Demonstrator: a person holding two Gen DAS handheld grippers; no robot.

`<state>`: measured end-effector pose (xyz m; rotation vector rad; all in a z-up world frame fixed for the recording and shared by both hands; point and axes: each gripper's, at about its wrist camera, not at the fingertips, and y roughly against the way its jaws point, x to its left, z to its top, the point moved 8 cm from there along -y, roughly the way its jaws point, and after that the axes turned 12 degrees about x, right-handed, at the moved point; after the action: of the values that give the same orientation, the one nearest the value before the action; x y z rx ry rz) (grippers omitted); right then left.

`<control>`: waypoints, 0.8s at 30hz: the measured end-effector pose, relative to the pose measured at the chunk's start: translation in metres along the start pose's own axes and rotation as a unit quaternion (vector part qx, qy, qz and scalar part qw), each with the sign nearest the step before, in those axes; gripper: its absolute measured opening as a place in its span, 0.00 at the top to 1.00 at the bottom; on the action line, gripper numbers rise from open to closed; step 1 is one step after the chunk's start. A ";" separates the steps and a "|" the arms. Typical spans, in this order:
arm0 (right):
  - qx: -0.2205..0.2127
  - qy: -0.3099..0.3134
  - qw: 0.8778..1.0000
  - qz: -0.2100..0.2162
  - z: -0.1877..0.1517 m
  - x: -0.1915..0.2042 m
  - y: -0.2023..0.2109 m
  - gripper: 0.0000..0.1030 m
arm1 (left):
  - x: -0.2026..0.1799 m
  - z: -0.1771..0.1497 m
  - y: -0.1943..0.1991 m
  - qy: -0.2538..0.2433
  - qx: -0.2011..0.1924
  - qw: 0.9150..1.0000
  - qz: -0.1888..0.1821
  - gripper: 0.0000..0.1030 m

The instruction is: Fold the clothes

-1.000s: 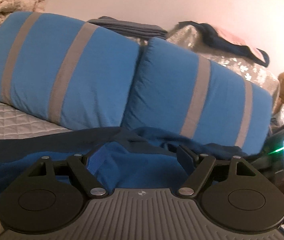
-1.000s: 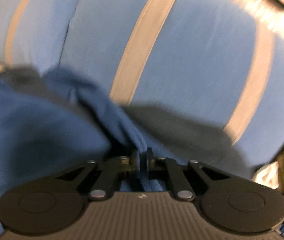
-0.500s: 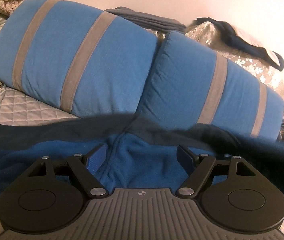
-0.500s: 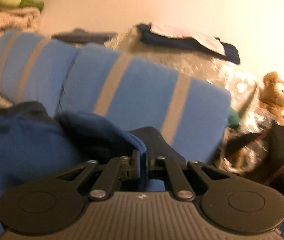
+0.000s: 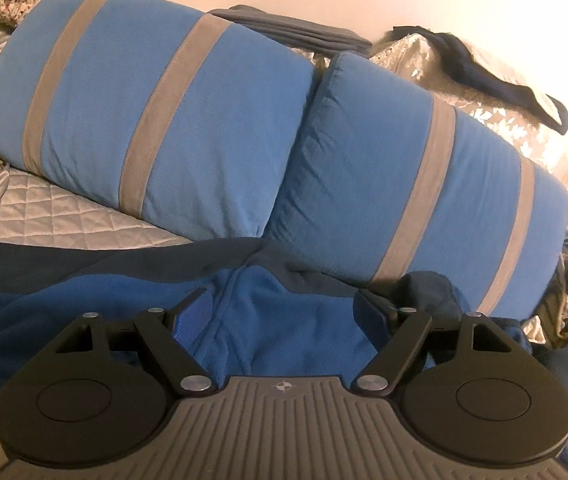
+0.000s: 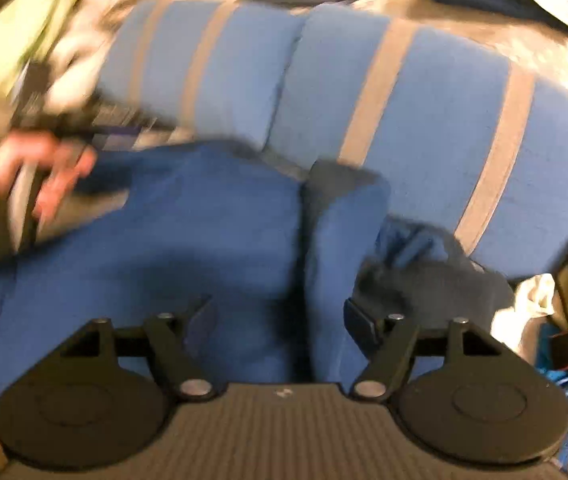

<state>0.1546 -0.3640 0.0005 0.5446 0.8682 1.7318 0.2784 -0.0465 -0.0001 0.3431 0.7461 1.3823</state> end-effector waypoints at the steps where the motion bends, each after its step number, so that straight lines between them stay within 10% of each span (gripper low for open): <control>1: -0.002 -0.014 1.000 -0.005 0.009 -0.006 -0.011 0.22 | 0.000 0.000 0.000 0.000 0.001 1.000 0.000 0.27; 9: 0.043 -0.189 0.981 0.014 0.043 -0.062 -0.127 0.24 | 0.003 -0.001 -0.005 0.004 0.008 1.000 0.000 0.27; 12: 0.033 -0.208 0.977 0.042 0.047 -0.059 -0.142 0.56 | 0.005 0.000 -0.005 0.009 0.009 1.000 -0.002 0.27; 17: 0.019 -0.052 0.995 0.088 0.049 0.016 -0.115 0.55 | 0.011 0.003 -0.005 0.025 0.009 1.000 -0.003 0.27; 24: 0.048 0.106 0.980 0.159 0.016 0.091 -0.079 0.36 | 0.025 0.006 -0.003 0.051 0.006 0.999 0.008 0.27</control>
<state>0.1849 -0.2607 -0.0565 0.5939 1.0639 2.0741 0.2849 -0.0219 -0.0042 0.2891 0.8375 1.4197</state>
